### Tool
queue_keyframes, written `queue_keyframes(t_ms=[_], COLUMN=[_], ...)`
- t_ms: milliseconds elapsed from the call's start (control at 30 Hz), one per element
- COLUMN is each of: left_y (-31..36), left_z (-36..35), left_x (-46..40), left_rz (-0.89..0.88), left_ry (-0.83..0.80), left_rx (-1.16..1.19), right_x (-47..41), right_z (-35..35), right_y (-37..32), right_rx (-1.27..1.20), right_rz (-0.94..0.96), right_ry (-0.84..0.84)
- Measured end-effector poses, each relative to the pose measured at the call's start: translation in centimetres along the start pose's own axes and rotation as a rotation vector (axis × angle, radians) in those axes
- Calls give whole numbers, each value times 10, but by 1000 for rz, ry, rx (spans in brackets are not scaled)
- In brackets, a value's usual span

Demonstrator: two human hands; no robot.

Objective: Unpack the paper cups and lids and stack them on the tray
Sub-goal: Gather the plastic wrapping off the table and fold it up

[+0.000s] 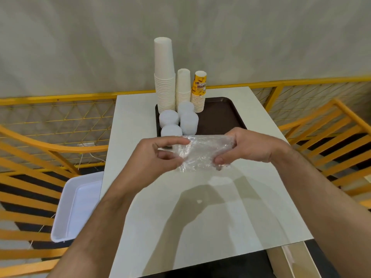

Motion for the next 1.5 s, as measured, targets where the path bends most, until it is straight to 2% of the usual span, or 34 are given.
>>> queue_keyframes(t_ms=[167, 400, 667, 800, 967, 1033, 1167, 1267, 1367, 1500], left_y=[-6, -14, -7, -7, -4, -3, -4, -15, -48, -117], left_z=[-33, -107, -227, -299, -383, -410, -459, -494, -529, -577], left_x=[-4, -13, -17, -13, -12, -13, -22, -36, -51, -60], left_rz=[-28, 40, 62, 37, 13, 22, 50, 78, -32, -311], left_ry=[-58, -82, -140, -151, -193, -223, -359, -394, -355, -580], left_rx=[170, 149, -24, -108, -158, -165, -178, -116, -354, -1014], right_x=[24, 87, 184, 235, 296, 323, 368, 395, 416, 418], right_z=[10, 40, 71, 87, 102, 107, 111, 106, 84, 29], right_y=[19, 57, 157, 211, 260, 280, 319, 365, 423, 511], right_rx=[-72, -51, -353, -598, -387, -372, -454, -651, -903, -1102], right_rz=[-9, -54, -79, -81, -157, -188, -233, -296, -404, -609], right_ry=[106, 160, 272, 285, 392, 420, 463, 600, 803, 991])
Point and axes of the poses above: each hand's wrist, its own x-axis away from the middle knuckle, its own z-axis out of the back of the hand, y = z × x, the point moved 3 cm from there along -x, towards the middle knuckle, and after that the axes turned 3 degrees about x, right-handed, at the moved point
